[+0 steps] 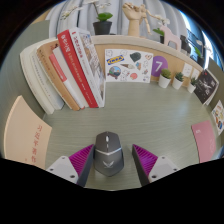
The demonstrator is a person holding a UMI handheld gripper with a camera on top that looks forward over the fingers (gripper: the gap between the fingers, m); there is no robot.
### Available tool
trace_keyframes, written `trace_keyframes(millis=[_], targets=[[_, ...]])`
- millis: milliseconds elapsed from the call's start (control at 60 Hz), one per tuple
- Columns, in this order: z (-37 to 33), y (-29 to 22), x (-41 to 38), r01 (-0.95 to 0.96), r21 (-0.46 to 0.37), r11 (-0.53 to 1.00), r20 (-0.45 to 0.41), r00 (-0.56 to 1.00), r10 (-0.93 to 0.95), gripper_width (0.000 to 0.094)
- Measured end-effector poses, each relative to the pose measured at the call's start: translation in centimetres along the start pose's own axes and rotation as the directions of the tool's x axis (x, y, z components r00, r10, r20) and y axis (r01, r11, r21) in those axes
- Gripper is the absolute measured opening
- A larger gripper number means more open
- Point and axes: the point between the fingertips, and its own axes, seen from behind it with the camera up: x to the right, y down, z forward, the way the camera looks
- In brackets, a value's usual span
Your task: Arrange mouse
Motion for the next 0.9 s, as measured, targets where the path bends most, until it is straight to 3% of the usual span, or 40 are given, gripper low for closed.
trace_keyframes(millis=[100, 283, 533, 650, 800, 900], targets=[[0.4, -0.4, 0.0, 0.009, -0.009, 1.000, 0.007, 1.000, -0.009, 0.0703], [0.7, -0.7, -0.6, 0.006, 0.001, 1.000, 0.023, 1.000, -0.006, 0.0505], [0.7, -0.9, -0.5, -0.019, 0.037, 0.999, 0.024, 1.000, 0.018, 0.0361], [0.8, -1.2, -0.5, -0.052, 0.062, 0.997, 0.031, 0.998, 0.051, 0.0360], [-0.5, -2.0, -0.5, -0.022, 0.026, 0.999, 0.083, 0.996, 0.019, 0.0360], [-4.9, -6.7, 1.5, 0.037, 0.142, 0.989, 0.083, 0.995, -0.049, 0.0361]])
